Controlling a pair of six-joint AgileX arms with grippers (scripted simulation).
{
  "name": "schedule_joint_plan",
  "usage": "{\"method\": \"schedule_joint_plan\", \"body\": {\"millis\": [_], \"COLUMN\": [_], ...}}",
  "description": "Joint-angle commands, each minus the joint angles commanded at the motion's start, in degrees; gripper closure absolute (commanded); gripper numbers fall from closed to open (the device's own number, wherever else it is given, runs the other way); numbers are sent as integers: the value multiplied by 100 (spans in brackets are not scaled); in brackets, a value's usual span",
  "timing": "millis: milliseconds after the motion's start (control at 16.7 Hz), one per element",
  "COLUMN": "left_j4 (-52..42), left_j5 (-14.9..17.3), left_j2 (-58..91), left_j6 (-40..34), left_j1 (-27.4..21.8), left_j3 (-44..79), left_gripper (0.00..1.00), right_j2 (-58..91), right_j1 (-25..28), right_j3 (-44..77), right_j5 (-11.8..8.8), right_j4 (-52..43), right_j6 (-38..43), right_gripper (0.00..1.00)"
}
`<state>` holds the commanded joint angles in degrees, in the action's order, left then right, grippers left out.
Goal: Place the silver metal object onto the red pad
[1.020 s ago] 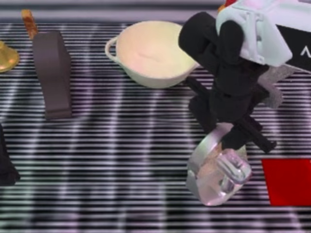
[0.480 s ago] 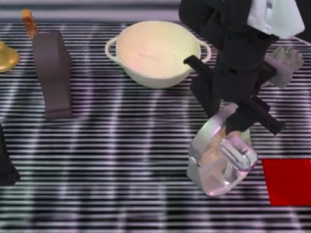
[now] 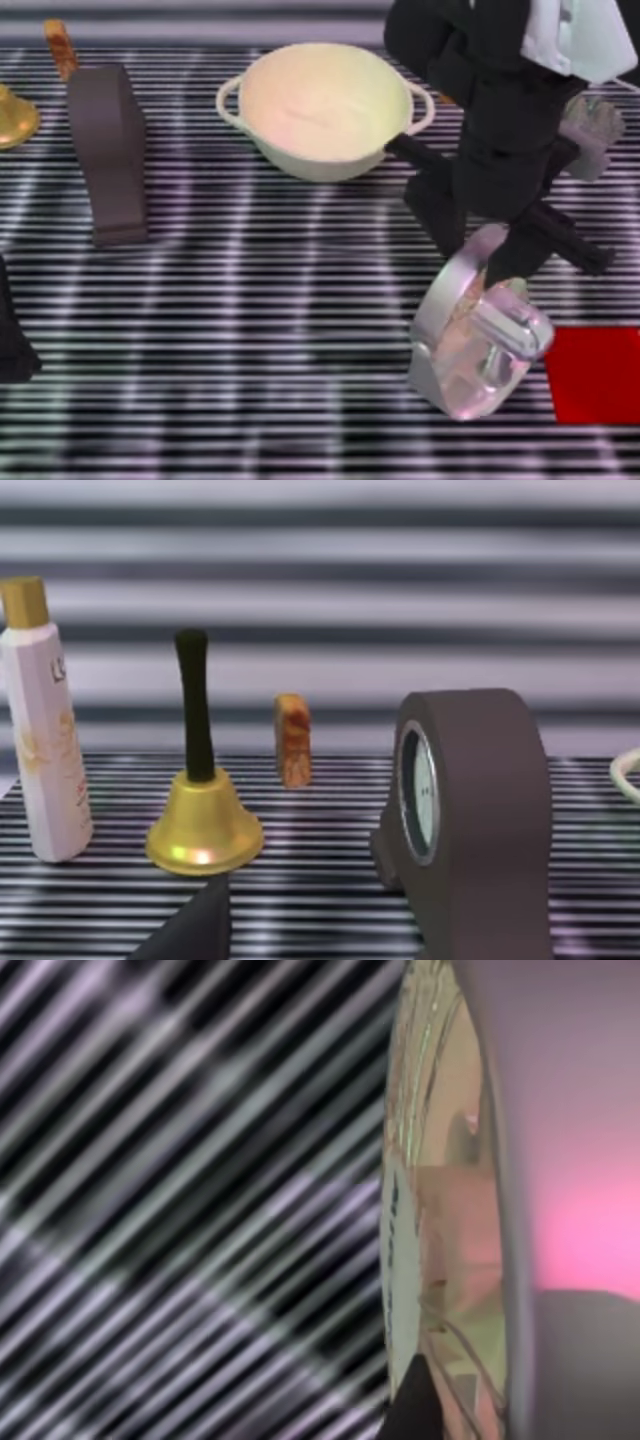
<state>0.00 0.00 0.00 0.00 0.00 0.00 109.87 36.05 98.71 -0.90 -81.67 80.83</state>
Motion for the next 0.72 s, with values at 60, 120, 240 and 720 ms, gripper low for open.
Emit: {"method": "schedule_joint_plan", "body": {"millis": [60, 120, 240, 720], "left_j4": [0, 0, 0, 0], "left_j5": [0, 0, 0, 0], "left_j2": [0, 0, 0, 0], "left_j6": [0, 0, 0, 0], "left_j1": [0, 0, 0, 0], "left_j3": [0, 0, 0, 0], "left_gripper": [0, 0, 0, 0], "right_j2": [-39, -83, -184, -808], "right_j1": [-54, -115, -254, -972], "right_j3": [-77, -156, -325, -1219], "right_j5": [-26, -52, -99, -164], "right_j4": [-53, -109, -221, -497], "right_j6": [-345, -745, -1712, -7190], "right_gripper": [100, 100, 100, 100]}}
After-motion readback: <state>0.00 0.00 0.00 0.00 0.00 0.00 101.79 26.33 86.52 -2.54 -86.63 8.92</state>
